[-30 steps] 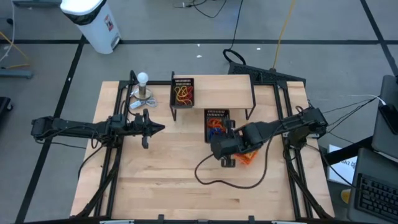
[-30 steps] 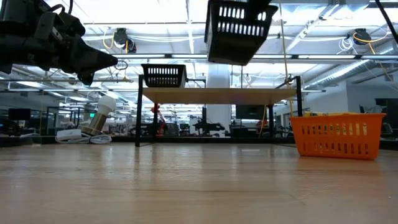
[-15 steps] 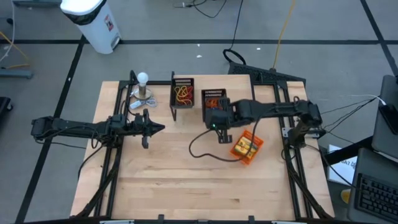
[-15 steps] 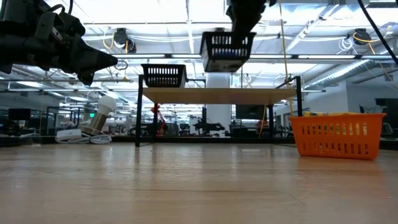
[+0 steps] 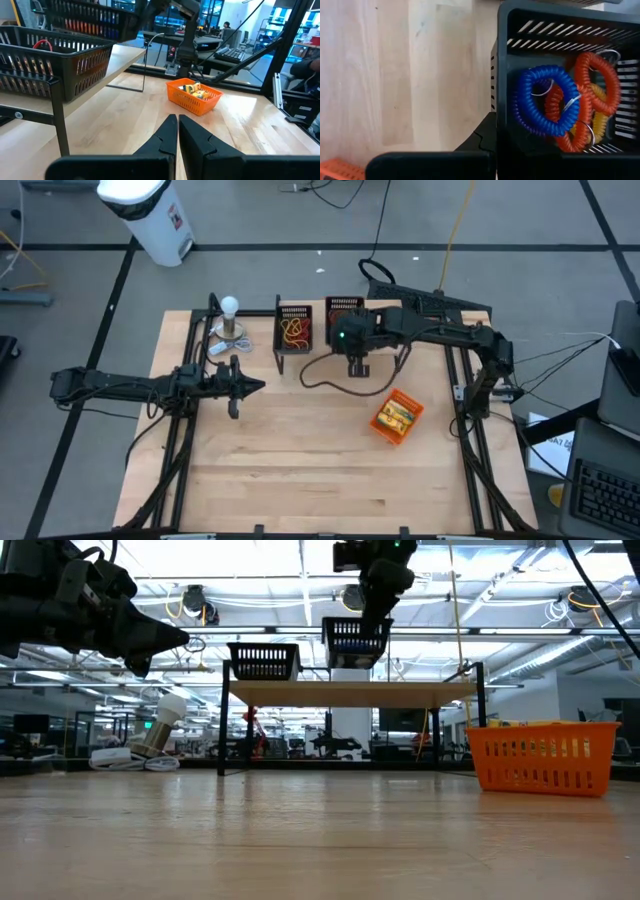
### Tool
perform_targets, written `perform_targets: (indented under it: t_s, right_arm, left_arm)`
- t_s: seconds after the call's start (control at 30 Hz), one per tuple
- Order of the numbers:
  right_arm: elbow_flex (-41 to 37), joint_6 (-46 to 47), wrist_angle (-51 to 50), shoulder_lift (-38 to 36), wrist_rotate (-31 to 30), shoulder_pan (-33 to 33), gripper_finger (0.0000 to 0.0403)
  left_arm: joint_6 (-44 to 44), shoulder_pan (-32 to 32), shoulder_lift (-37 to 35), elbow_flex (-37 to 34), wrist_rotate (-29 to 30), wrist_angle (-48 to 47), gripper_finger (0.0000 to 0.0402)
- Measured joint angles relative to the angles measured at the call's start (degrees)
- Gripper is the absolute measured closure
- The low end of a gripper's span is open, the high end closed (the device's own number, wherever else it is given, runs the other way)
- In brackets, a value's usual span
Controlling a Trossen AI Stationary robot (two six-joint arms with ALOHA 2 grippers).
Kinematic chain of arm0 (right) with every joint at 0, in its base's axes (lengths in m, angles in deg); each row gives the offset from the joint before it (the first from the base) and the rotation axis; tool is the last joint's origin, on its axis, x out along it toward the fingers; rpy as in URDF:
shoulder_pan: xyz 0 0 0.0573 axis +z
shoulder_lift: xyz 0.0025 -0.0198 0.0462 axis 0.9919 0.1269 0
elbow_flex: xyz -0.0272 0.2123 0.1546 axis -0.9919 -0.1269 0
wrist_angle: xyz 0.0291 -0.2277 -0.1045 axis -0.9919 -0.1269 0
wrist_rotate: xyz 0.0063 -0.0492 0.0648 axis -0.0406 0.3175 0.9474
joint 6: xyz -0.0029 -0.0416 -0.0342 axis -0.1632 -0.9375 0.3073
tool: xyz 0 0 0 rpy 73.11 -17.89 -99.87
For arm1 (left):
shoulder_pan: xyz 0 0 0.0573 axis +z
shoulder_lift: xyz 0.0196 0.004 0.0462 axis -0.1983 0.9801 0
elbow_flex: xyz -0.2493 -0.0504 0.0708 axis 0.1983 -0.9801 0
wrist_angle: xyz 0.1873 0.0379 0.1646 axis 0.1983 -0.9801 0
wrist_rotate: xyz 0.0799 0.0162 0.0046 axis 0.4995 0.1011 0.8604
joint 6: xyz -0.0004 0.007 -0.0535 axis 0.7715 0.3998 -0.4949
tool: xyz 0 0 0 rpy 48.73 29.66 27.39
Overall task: Pick & Place Office Desk Supplies
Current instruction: Put the right black bin filled with spring keychains on the shelf
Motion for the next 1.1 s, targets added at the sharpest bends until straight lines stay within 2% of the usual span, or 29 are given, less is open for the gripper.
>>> perform_targets:
  t_s: [0.13,0.5,0.63,0.73,1.1]
  right_arm:
    - [-0.08,-2.17,0.91,1.58,3.39,-1.65,0.0403]
    - [-0.25,-1.22,5.07,3.92,3.43,-2.06,0.0403]
    - [-1.74,-0.21,3.76,4.5,3.48,-2.85,0.0403]
    - [-3.31,0.02,5.12,4.04,5.04,-3.19,0.0403]
    - [-5.31,-0.69,6.51,3.75,4.47,-3.01,0.0403]
  left_arm:
    - [0.35,-0.01,0.0,0.0,-0.02,0.0,0.0382]
    - [0.9,0.01,0.0,0.0,-0.07,-0.01,0.0382]
    - [0.87,-0.01,0.0,0.0,-0.17,-0.08,0.0382]
    - [0.87,-0.04,0.0,0.0,-0.2,-0.05,0.0382]
    - [0.96,-0.01,0.0,0.0,-0.17,-0.01,0.0382]
